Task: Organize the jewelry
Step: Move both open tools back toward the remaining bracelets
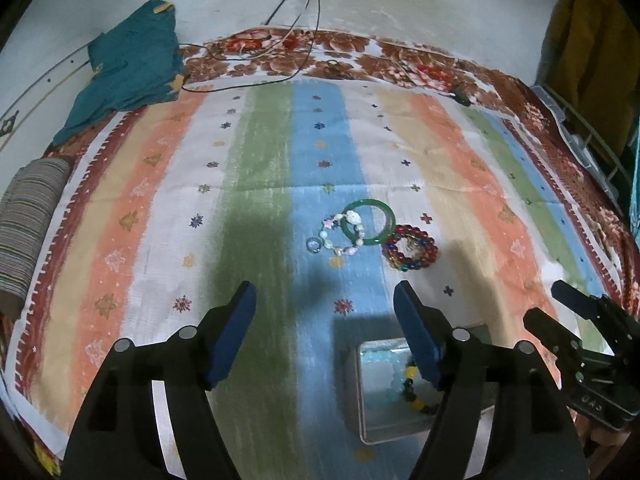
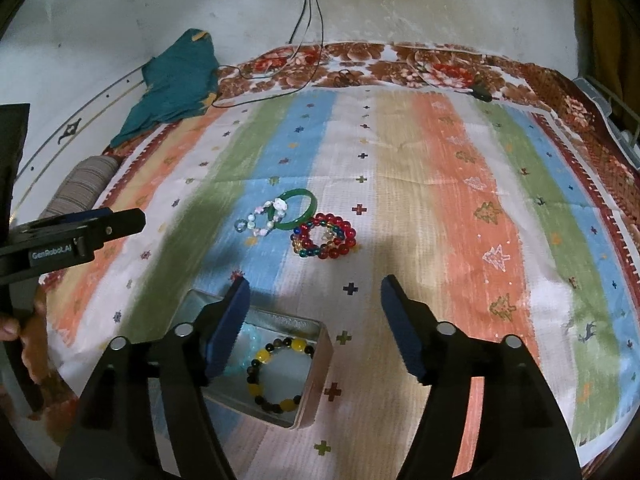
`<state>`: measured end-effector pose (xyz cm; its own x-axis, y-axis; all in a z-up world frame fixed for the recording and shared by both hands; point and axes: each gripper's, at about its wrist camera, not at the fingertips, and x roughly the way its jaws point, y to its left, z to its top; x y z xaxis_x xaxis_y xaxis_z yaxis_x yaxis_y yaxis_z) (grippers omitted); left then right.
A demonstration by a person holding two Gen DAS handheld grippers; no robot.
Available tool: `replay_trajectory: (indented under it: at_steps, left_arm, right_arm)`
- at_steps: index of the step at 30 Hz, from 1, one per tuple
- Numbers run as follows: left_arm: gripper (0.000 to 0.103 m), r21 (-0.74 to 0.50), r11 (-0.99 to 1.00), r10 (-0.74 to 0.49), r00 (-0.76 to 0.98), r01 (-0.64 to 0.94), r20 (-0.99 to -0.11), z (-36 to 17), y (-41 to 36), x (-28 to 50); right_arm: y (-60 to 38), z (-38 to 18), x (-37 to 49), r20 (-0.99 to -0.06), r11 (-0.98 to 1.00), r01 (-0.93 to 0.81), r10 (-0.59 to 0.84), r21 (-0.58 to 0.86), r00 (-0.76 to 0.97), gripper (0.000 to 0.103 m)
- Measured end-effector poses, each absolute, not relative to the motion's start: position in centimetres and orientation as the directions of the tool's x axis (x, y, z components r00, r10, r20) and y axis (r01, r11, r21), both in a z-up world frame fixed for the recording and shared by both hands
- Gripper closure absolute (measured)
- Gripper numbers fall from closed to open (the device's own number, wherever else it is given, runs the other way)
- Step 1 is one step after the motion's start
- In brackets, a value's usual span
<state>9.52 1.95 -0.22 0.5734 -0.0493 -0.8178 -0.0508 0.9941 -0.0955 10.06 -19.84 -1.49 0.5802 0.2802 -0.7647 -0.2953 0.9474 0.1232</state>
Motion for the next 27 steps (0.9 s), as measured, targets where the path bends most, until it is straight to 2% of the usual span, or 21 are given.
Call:
replay_trajectory:
  at_steps: [5,27]
  left_arm:
    - [0.030,-0.087,0.994,-0.039,0.565,-0.058,-0.824,-0.7,2.4,10.5]
    - [0.030,-0.034,0.999,-0.006,0.547,-0.041,-0.837,-2.7,2.1,14.1]
  right_arm:
    - [-19.5,-1.8,11.0,-0.769,0.947,-0.296,0.282,0.127,0.573,0.027]
    - [-19.3,-4.6,15.4,-0.834,0.958,-0.273,0.220,0.087,0.505,0.026]
